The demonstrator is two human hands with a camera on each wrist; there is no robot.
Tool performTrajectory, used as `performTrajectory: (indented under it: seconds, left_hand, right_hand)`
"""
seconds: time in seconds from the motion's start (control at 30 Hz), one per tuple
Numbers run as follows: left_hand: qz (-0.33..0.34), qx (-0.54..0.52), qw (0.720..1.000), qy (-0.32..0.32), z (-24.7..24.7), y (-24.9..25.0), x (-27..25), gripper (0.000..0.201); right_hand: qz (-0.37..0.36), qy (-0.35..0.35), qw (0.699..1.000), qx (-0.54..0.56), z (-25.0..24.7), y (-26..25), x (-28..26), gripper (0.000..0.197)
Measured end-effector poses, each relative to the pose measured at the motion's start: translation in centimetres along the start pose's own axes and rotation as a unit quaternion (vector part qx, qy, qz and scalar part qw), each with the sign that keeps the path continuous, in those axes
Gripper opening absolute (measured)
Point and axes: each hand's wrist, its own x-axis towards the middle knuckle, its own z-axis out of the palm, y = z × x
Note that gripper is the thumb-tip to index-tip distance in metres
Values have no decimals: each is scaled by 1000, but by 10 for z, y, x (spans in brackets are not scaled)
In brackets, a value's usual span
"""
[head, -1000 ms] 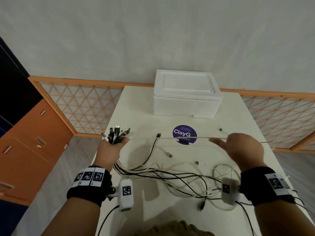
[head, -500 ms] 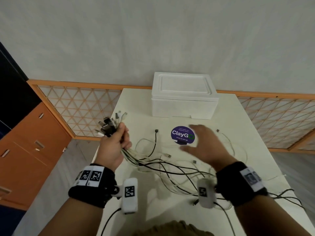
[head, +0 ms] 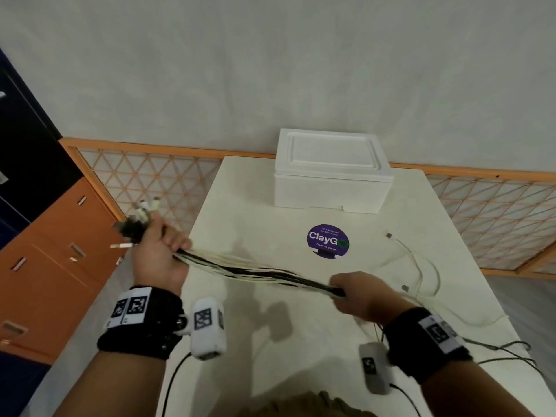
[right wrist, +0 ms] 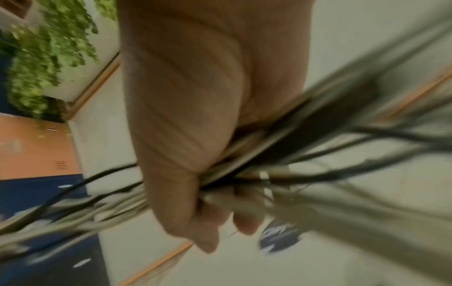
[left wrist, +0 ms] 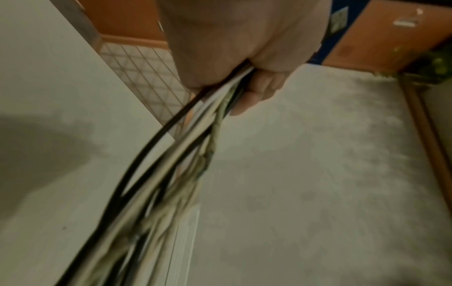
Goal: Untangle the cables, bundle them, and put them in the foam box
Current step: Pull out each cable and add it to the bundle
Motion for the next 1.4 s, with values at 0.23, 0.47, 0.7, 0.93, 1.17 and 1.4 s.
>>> performTrajectory:
  seconds: [0.23,0.47,0.7,0.93,1.17,1.4]
  left_hand:
    - [-49,-13,988,145,-37,-25,26,38]
    - [-71,38,984,157,-48,-33,35,44]
    - [-67,41,986,149,-45,-34,34,44]
    - [-59,34,988,137,-56,-33,33,41]
    - [-71,6,991,110,-51,-23,36,43]
    - [-98,-31,993,63,-55,-25,38,46]
  right_hand:
    - [140,63,987,-41,-35,77,-46,9]
    - [252,148,941,-170,-73,103,-82,11]
    - [222,323,908,-148,-46,115,-59,14]
    - [234,175,956,21,37,111,-44,29]
    - [252,114,961,10,109,120,-64,38]
    - [426,73,902,-3,75,151,-89,34]
